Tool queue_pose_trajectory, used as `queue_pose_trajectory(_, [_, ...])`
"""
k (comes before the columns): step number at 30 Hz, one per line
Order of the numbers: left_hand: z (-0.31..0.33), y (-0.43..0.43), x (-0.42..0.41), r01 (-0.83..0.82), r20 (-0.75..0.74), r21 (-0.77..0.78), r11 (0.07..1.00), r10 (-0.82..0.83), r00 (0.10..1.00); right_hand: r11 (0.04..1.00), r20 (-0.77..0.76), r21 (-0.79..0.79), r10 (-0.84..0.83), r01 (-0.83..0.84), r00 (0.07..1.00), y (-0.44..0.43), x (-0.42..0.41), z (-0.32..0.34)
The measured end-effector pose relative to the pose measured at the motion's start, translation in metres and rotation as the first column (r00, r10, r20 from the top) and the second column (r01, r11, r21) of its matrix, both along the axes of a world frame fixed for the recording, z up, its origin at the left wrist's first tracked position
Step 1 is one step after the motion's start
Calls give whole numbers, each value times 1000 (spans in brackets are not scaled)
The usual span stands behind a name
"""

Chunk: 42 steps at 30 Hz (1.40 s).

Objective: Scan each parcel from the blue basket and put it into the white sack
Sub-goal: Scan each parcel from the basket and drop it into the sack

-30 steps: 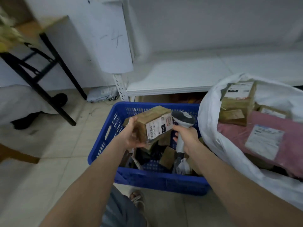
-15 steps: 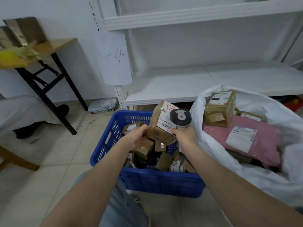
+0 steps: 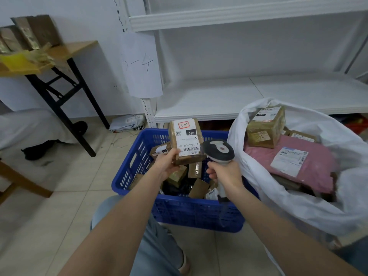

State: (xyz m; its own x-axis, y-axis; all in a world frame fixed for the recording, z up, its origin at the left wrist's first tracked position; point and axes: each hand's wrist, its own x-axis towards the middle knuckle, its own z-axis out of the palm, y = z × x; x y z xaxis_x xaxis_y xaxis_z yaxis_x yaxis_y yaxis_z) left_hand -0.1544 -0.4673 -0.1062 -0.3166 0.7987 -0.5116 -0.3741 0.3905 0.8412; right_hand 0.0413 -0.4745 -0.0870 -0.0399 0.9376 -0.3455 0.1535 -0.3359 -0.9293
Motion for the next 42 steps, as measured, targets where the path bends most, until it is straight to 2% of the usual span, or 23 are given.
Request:
queue_pose_trajectory(4, [-10,1,3,-29,-8,23,999,29,1000,997,-34,-81,10,-12,999,-25,9,-3])
queue_pose_trajectory(14, [-15,6,16,-73,-48,62,995,76,996,989,-45,-147,24,-30,999,-47,15,7])
queue_pose_trajectory(32, [12,6,30,-43,-97,90,995,52,994,992,-78,-126,16,-26,997,-47,24,24])
queue_pose_trajectory(38, [63,35,49,47,-247,141,989,-11,969,995,-159,-30,-94,91,983,-18,45,55])
queue_pose_trajectory(42, [109,72,94,219,-418,205,954,-117,901,976,-177,73,-191,206,965,14,83,89])
